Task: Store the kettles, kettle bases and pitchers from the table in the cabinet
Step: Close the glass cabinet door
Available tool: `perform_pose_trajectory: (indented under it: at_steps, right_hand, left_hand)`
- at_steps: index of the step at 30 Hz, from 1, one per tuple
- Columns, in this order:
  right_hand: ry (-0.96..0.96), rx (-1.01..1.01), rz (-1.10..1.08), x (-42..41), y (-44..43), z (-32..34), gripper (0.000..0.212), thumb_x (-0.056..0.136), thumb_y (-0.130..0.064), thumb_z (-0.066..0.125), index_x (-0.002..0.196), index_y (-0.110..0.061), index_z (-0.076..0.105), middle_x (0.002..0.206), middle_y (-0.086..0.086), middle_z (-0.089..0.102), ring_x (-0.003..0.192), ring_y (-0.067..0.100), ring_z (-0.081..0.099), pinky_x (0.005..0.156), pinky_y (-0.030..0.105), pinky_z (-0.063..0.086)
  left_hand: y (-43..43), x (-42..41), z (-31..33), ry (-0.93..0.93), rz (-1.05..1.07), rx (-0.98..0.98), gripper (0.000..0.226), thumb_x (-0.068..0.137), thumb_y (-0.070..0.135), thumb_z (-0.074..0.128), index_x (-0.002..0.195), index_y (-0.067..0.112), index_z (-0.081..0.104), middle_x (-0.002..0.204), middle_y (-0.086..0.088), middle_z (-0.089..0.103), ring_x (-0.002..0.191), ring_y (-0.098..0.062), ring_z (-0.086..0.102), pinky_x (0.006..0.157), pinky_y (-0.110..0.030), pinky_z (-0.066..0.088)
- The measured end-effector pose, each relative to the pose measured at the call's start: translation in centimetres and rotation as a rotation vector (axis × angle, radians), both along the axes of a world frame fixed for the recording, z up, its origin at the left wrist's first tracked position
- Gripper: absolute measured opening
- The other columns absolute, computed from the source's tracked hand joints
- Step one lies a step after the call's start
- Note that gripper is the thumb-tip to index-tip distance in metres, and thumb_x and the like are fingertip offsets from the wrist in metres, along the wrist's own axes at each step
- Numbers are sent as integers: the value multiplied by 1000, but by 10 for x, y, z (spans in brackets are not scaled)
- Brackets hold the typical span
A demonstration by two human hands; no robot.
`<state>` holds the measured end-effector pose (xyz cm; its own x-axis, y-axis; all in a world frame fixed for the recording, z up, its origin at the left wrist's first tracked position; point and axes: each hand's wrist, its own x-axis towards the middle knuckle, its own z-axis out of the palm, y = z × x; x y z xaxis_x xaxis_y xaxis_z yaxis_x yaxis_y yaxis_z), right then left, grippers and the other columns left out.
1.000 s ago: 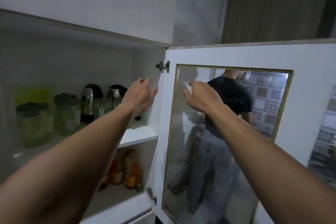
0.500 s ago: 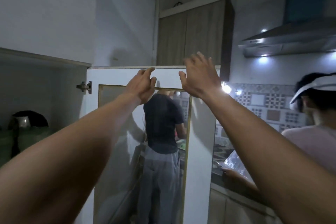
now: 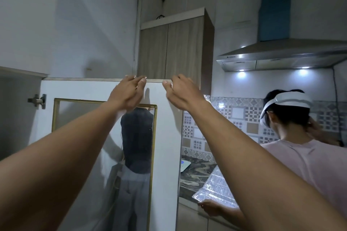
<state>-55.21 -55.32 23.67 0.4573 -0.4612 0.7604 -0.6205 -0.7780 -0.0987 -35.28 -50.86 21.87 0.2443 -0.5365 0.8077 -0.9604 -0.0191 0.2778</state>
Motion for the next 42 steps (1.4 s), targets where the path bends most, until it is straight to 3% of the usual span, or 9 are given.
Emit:
perform_pose_trajectory:
  at_steps: [7, 14, 18, 23, 28, 32, 36, 39, 42]
  right_hand:
    - [-50, 24, 171, -11, 55, 10, 44, 106, -35, 30, 86, -8, 59, 97, 13, 63, 90, 29, 58, 74, 35, 38]
    - [-126, 218, 419, -14, 148, 25, 53, 105, -43, 31, 60, -17, 42, 67, 5, 51, 62, 22, 49, 81, 42, 47]
    - [-193, 366, 587, 6, 197, 21, 87, 89, -67, 23, 88, 10, 63, 94, 22, 71, 88, 38, 67, 93, 52, 50]
    - [-273, 541, 855, 51, 246, 6, 66, 102, -59, 25, 101, -18, 77, 101, 6, 76, 97, 22, 71, 96, 51, 49]
    - [-192, 507, 958, 115, 297, -18, 57, 99, -55, 36, 130, -18, 66, 133, 6, 66, 121, 25, 61, 108, 43, 42]
    - [-76, 424, 1028, 161, 347, -30, 55, 105, -41, 43, 155, -21, 37, 158, 1, 42, 143, 21, 41, 111, 32, 31]
    - [60, 359, 966, 212, 376, -35, 64, 102, -42, 48, 159, -22, 27, 158, 6, 40, 143, 28, 40, 112, 37, 33]
    - [118, 352, 943, 249, 387, -36, 70, 96, -49, 49, 158, -25, 27, 157, 9, 39, 143, 31, 40, 113, 40, 35]
    - [148, 375, 927, 283, 393, -36, 74, 100, -47, 49, 162, -25, 13, 166, 13, 18, 150, 33, 27, 120, 45, 27]
  left_hand:
    - [61, -23, 2, 163, -49, -87, 60, 104, 50, 17, 138, 21, 56, 136, -14, 58, 127, -34, 49, 104, -42, 38]
    - [165, -25, 10, 265, -83, -57, 64, 101, 58, 18, 133, 24, 62, 139, -7, 57, 130, -28, 49, 94, -29, 35]
    - [238, -16, 19, 378, -163, -42, 80, 83, 80, 15, 109, 34, 74, 133, -3, 64, 129, -21, 53, 114, -39, 29]
    - [329, -22, 23, 476, -140, -86, 81, 101, 59, 7, 129, 9, 64, 135, -12, 60, 114, -13, 52, 93, -33, 33]
    - [411, -14, 21, 509, -47, -129, 79, 95, 71, 13, 118, 16, 65, 130, -12, 61, 112, -22, 57, 103, -51, 39]
    - [464, 11, 17, 407, 106, -217, 71, 80, 84, 38, 95, 18, 61, 91, -9, 64, 88, -21, 58, 87, -46, 49]
    - [496, 53, 8, 185, 432, -236, 40, 93, 48, 59, 72, 13, 57, 63, 4, 50, 62, -15, 48, 57, -27, 39]
    - [514, 84, 1, 83, 629, -265, 21, 89, 31, 63, 100, 13, 68, 86, -4, 69, 80, -24, 64, 71, -35, 53]
    - [524, 106, -5, 45, 741, -289, 47, 92, 21, 65, 137, 15, 54, 118, -14, 68, 105, -32, 65, 91, -41, 52]
